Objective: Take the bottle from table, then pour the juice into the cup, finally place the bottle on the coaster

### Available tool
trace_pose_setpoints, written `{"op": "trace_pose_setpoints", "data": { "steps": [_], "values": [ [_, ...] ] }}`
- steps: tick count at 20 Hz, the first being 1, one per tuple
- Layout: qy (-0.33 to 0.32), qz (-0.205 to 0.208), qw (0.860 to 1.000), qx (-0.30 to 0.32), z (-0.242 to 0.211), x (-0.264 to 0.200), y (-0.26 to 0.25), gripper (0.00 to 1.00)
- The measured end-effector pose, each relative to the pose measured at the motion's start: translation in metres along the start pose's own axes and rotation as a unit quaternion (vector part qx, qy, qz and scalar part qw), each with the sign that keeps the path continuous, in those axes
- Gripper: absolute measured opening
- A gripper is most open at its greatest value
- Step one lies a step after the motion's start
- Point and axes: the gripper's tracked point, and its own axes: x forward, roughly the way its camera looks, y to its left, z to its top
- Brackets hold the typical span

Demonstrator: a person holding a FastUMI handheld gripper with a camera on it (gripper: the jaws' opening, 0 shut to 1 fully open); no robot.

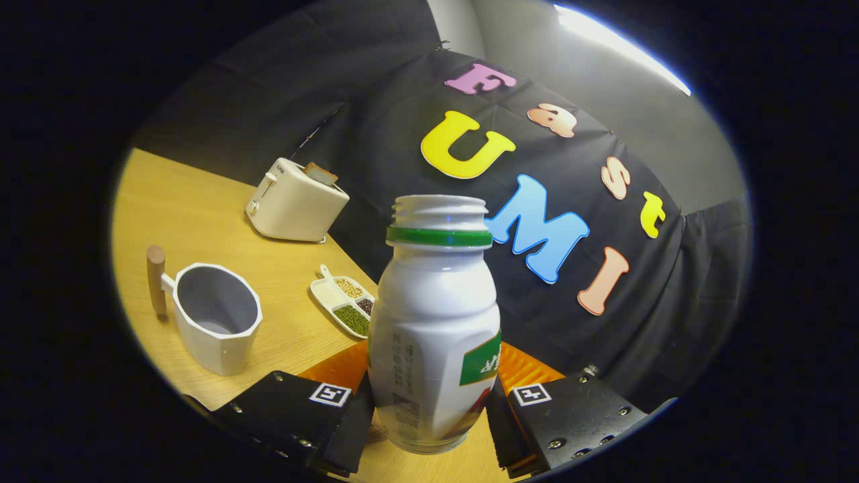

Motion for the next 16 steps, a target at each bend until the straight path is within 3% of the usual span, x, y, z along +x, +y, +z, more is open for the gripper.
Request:
{"op": "trace_pose_setpoints", "data": {
  "steps": [6, 16],
  "values": [
    [0.006, 0.019, 0.994, 0.109, -0.007, 0.006, 0.000, 0.73],
    [0.001, 0.029, 0.978, 0.206, -0.010, 0.013, 0.000, 0.72]
  ]
}}
